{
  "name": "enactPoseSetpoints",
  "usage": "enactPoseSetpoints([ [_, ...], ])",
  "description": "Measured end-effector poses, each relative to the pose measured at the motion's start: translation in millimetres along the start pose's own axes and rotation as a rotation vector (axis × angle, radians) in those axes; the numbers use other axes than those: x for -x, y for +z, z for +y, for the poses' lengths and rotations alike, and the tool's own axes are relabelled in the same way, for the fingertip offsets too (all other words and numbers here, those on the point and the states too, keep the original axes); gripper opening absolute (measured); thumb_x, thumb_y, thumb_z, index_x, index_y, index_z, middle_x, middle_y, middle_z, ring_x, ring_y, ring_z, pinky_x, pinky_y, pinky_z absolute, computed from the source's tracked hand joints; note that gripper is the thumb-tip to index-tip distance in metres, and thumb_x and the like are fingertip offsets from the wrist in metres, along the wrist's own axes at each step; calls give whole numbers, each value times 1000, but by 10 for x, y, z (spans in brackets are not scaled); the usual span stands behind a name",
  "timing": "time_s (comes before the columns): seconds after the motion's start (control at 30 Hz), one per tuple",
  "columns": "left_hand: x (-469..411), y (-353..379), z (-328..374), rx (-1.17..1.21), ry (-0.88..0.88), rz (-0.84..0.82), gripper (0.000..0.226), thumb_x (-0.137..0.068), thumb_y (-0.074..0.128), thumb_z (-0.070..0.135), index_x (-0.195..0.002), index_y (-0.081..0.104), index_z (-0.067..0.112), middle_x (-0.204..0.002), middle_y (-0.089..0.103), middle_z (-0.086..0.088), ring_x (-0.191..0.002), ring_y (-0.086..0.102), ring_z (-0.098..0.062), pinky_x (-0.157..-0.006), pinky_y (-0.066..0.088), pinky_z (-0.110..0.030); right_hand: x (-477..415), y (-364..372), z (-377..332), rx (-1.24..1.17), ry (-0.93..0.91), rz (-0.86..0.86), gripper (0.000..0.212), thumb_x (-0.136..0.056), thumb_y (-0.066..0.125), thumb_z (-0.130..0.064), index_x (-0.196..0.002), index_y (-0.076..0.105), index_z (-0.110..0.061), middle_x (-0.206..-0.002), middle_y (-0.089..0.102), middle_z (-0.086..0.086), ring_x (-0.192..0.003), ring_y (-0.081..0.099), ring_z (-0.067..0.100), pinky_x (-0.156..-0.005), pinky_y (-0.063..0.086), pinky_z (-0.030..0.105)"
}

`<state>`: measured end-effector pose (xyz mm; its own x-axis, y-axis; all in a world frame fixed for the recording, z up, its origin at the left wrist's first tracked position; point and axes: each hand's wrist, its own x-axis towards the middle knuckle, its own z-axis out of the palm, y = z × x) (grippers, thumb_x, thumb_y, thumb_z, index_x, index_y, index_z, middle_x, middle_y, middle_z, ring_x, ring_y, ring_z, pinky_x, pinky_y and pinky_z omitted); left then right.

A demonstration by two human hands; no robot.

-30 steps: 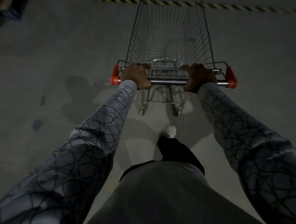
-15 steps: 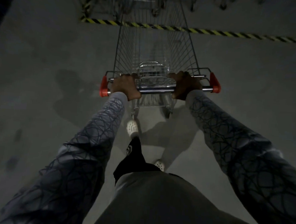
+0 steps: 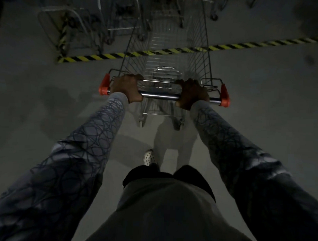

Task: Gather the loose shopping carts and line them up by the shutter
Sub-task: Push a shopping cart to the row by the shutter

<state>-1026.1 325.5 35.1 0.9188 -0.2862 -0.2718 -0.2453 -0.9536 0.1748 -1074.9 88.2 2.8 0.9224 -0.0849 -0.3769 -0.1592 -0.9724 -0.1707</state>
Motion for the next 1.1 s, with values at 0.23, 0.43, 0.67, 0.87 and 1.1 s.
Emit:
enactPoseSetpoints([
  [0.23,-1576,-349,-25,-49,152,-44,82,-55,68,42,-136,53,34,-125,66,-11,-112,63,-37,-92,52,-47,-1103,-402,140,7,104,80,85,-75,69,-56,-152,36,-38,-140,49,9,-132,45,35,-97,46,50],
  [0.43,-3059,-628,254,-71,214,-19,83,-48,63,42,-130,56,37,-121,68,-7,-111,65,-33,-95,51,-47,-2255,-896,534,-18,175,115,85,-76,65,-61,-152,36,-36,-141,50,13,-132,46,38,-98,46,51],
  [0.67,-4468,-950,835,-76,289,-68,86,-52,67,42,-137,53,35,-133,62,-3,-121,59,-29,-103,45,-46,-3318,-1517,1165,-75,274,121,84,-69,64,-57,-147,41,-39,-138,52,10,-128,48,36,-96,50,53],
  [0.87,-5628,-1192,1234,-108,369,-55,79,-59,76,47,-134,52,41,-127,64,0,-118,59,-27,-98,47,-48,-4185,-2008,1617,-146,316,83,90,-70,70,-53,-152,35,-41,-141,48,10,-132,45,36,-96,49,51],
  [1.1,-7119,-1601,1756,-122,456,-122,88,-51,60,45,-138,49,41,-136,60,-2,-122,57,-30,-104,44,-48,-5314,-2516,2091,-143,407,141,87,-72,69,-56,-151,37,-36,-143,48,12,-135,42,36,-99,46,53],
])
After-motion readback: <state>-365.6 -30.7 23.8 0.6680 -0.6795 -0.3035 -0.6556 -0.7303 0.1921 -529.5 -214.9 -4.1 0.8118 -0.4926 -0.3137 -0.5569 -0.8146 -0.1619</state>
